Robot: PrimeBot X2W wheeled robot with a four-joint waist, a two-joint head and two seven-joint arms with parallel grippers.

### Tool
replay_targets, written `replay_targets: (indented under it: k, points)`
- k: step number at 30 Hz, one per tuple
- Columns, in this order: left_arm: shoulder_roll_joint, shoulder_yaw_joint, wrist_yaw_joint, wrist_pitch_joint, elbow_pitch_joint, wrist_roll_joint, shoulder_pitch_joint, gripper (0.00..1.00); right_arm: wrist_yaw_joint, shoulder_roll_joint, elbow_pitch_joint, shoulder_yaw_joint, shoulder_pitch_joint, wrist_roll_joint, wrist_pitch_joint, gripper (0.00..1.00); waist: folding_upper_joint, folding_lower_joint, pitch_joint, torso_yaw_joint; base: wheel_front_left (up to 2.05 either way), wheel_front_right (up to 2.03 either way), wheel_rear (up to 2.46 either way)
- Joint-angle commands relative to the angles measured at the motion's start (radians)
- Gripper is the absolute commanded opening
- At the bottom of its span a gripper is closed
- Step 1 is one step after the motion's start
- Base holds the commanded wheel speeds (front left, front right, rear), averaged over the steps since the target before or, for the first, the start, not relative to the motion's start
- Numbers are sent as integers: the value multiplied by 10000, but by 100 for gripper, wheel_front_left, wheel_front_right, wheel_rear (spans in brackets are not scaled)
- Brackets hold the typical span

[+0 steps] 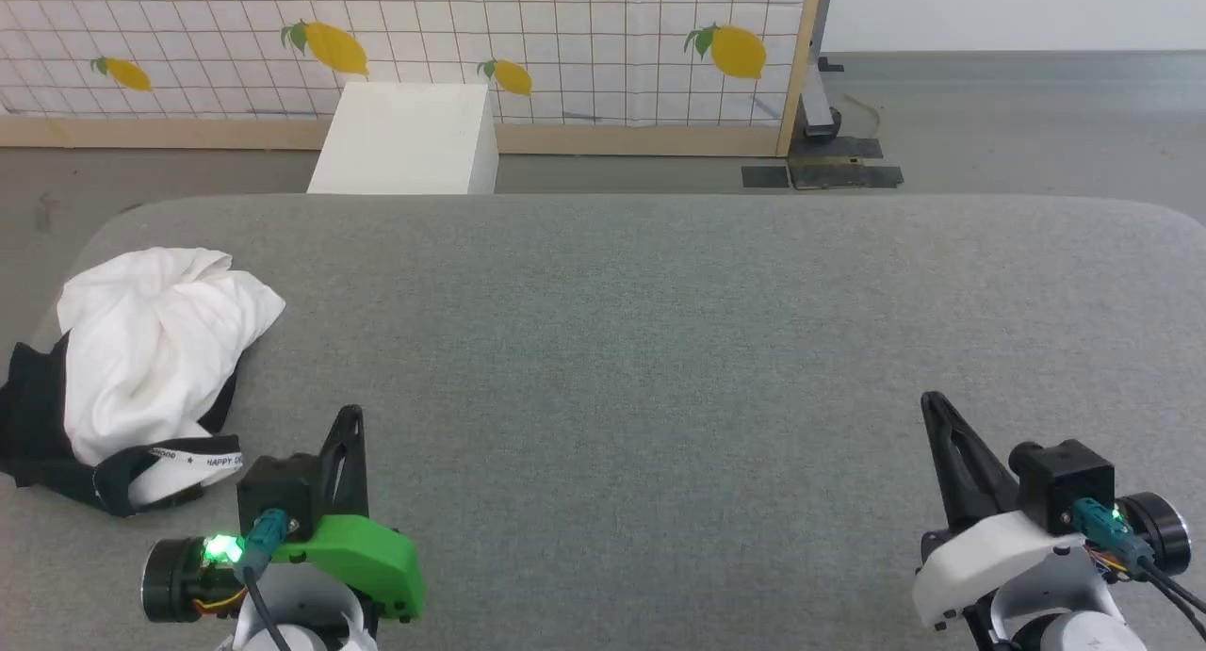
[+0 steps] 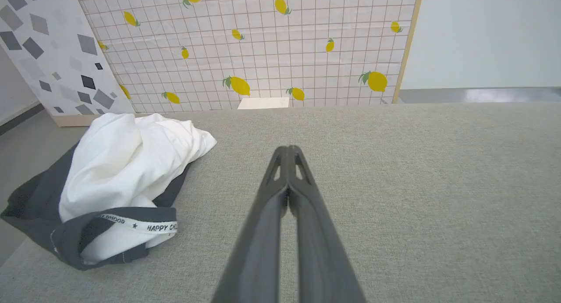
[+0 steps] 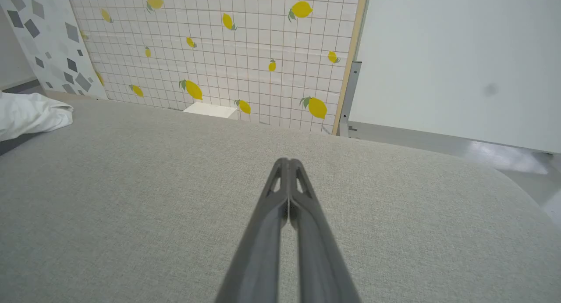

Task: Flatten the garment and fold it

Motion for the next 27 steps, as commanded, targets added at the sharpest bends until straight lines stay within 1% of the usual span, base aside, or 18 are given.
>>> replay_targets:
  k: [1,27]
  points:
    - [-40,24,74,12,-28,128,15,0,-17,24,-49,14,-155,-64,1,0,0,0,0,0,0,0,0]
    - [-40,24,74,12,-28,128,15,0,-17,24,-49,14,-155,-64,1,0,0,0,0,0,0,0,0]
